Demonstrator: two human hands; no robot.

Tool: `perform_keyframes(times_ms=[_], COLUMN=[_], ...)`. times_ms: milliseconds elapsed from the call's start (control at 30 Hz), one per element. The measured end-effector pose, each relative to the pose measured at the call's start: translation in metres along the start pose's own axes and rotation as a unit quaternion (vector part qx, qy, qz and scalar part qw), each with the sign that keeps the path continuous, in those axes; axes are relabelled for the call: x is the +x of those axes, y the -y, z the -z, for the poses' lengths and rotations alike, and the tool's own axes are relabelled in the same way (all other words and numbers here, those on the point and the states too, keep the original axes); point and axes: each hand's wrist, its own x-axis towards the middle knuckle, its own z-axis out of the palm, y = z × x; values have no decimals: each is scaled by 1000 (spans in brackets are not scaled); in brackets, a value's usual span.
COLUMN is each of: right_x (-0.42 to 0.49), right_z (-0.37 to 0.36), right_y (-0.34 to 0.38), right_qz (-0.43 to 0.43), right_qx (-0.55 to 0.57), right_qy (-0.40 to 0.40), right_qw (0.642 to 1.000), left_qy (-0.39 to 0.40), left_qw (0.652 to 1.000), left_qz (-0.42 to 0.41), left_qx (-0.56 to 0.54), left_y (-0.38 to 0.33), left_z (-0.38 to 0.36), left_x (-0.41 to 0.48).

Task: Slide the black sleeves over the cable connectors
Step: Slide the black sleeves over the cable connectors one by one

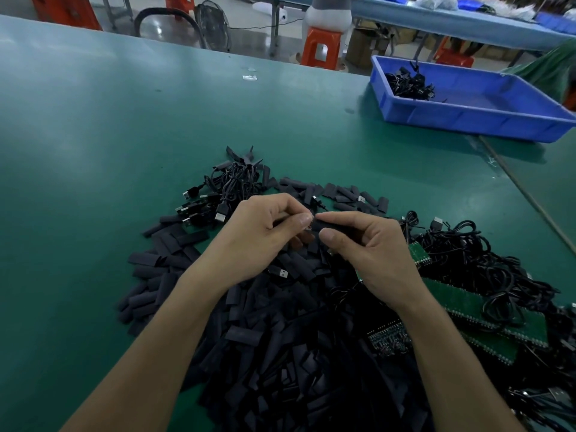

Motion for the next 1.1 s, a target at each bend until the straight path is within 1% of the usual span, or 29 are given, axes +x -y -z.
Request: perform_keyframes(times_ms=[67,167,200,300,367,533,633,833,933,1100], right_x=[0,-2,-2,-3,-3,-4,-3,-3,-3,-5], right_z=[-1,0,0,0,1,2,1,-4,-6,-9], right_y=[-2,-3,-3,-3,-2,0,0,-2,-3,-5], right_qz=[10,28,35,49,51,39,42,68,83,88], right_qx=[-17,-36,-41,-54,-55,-44,-47,-85,-99,-84], right_qy=[-12,-41,-48,-61,-63,-39,-40,-71,-86,-106], right_qw=[1000,998,997,995,995,998,997,992,988,987], left_qy=[-11,-65,-72,-42,-20,4,1,-7,-11,-11], left_qw=[999,990,989,998,999,997,997,996,996,997], left_qz=[3,17,22,26,28,32,30,35,19,-5], left_qx=[31,121,127,46,26,65,68,84,88,83], left_y=[0,1,1,-2,-5,-4,-2,-1,0,1], left_z=[0,0,0,1,2,1,2,-1,-2,0], left_x=[-1,-2,-2,-1,-1,-2,-2,-3,-2,-2])
